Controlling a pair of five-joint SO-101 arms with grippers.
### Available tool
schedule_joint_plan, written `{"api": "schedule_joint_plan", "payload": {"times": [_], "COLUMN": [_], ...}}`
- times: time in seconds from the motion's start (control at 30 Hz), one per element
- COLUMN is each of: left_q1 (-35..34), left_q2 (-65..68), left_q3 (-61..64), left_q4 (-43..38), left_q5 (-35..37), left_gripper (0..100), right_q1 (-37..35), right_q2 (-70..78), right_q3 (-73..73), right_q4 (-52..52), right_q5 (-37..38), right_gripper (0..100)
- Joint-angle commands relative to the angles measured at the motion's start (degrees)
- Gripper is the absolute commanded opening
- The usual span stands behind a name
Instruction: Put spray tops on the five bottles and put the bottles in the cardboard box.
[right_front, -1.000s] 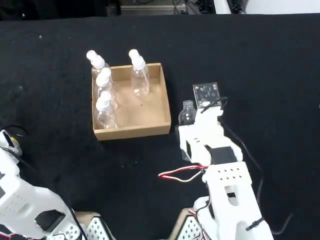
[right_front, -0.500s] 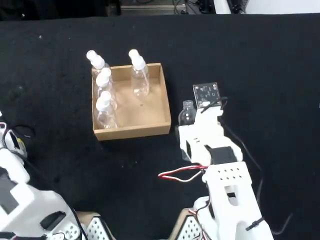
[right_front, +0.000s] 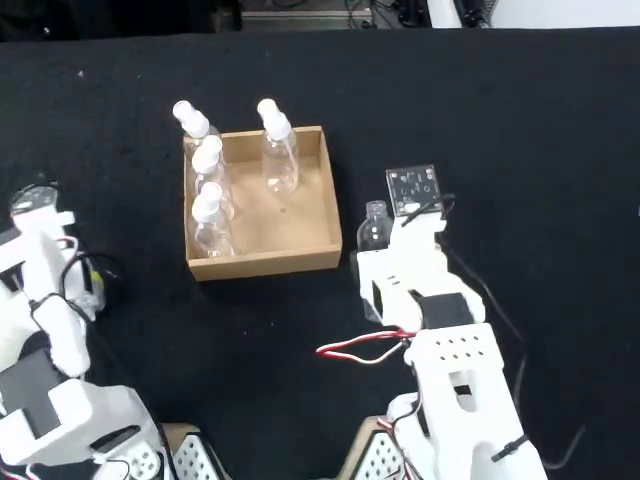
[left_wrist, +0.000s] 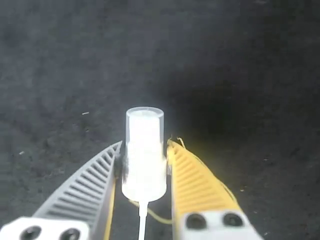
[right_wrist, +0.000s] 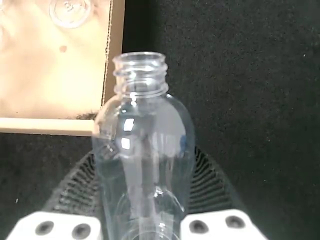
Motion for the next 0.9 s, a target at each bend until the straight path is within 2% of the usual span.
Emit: {"api": "schedule_joint_plan", "payload": {"times": [0.0, 0.07, 0.23, 0.3, 0.5, 0.7, 0.87], "left_q1": [3.6, 4.2, 3.8, 3.9, 3.6, 3.6, 2.1], "left_q2": [-3.1, -3.1, -3.1, -3.4, -3.7, -3.7, -3.8], "left_q3": [-0.8, -0.8, -0.8, -0.8, -0.8, -0.8, -2.3], "left_q4": [-0.7, -0.8, -0.8, -0.7, -0.2, -0.2, 1.1], "left_q5": [-0.5, -0.5, -0.8, -3.1, -8.4, -9.6, -16.0], "left_gripper": [4, 5, 19, 22, 22, 22, 22], "right_q1": [0.9, 0.9, 0.9, 0.9, 0.9, 0.9, 0.9], "right_q2": [-2.1, -2.1, -2.1, -2.1, -2.1, -2.1, -2.1], "right_q3": [-0.2, -0.2, -0.2, -0.2, -0.2, -0.1, -0.1], "right_q4": [-1.3, -1.3, -1.3, -1.3, -1.3, -1.3, -1.3], "right_q5": [-0.4, -0.4, -0.4, -0.4, -0.4, -0.3, -0.2], "right_gripper": [1.0, 1.0, 1.0, 1.0, 1.0, 1.0, 1.0]}}
